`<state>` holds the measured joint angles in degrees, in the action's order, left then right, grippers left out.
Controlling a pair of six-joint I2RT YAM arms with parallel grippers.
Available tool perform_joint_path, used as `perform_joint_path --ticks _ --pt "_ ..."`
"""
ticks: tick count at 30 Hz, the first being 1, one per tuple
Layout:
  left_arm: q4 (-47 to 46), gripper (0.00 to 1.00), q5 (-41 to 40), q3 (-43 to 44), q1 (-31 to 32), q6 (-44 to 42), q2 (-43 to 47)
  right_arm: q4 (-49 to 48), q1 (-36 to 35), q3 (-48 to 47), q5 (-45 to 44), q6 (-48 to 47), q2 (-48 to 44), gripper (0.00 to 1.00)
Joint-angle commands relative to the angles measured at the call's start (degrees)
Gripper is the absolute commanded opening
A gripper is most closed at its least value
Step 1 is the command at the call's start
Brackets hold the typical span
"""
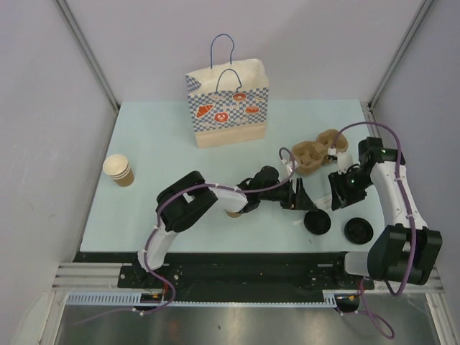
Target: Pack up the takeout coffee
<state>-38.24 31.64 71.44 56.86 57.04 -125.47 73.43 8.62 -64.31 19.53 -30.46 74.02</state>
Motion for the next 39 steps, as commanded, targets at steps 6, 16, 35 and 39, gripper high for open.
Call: perform_joint_path --ticks 6,16,35,39 --pt "-0.9 0.71 -1.7 -2.6 -1.3 -3.9 8.8 -12.0 -6.9 0.6 -8.5 7.2 7.5 0.45" --pt "-1.8 0.71 -1.0 -3.1 -1.4 -3.2 8.6 -12.3 -8.4 2.5 -9.5 3.3 13.8 0.45" --pt "-1.8 0.72 -0.8 -3.3 -1.8 -2.7 8.3 -15.9 -12.2 4.5 -10.4 1.8 21.8 0.38" --pt "-1.9 0.72 -0.6 -3.4 -2.1 -2.7 8.2 -16.0 -12.6 4.6 -10.3 1.7 21.8 0.27"
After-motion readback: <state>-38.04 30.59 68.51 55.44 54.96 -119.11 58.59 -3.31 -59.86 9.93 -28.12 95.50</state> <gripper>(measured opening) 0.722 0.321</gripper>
